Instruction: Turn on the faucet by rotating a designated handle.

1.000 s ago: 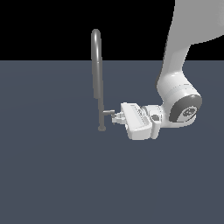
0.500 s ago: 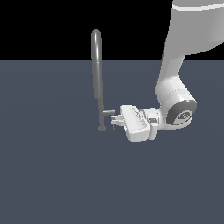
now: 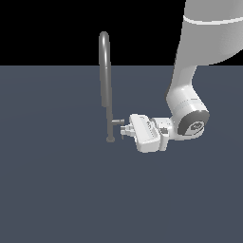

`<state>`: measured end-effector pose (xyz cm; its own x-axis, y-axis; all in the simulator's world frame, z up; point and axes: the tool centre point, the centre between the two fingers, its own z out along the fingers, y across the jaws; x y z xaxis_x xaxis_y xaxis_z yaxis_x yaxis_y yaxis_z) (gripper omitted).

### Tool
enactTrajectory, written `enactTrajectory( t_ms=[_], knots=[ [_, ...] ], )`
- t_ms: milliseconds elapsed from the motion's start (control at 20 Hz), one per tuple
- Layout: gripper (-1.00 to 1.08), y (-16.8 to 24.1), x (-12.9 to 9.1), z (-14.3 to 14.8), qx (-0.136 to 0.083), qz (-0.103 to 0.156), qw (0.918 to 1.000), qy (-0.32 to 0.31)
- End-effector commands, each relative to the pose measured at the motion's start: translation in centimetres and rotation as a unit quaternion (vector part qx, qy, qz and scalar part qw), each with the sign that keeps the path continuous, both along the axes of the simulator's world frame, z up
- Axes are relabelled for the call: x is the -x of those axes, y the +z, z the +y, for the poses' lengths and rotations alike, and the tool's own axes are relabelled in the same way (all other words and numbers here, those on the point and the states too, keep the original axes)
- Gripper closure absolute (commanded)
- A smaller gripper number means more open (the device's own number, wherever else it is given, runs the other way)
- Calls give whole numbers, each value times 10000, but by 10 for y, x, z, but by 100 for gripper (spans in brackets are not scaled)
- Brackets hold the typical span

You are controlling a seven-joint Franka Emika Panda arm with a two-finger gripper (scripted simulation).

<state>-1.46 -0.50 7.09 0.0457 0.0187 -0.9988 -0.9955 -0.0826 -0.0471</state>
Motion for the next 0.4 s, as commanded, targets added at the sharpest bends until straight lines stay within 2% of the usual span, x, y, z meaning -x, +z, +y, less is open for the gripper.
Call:
enactTrajectory(
  t_ms=[0,350],
  knots=[
    [108,-22,-2,0,63,123,9999,-59],
    [108,-40,-10,1,87,212,9997,-80]
  ],
)
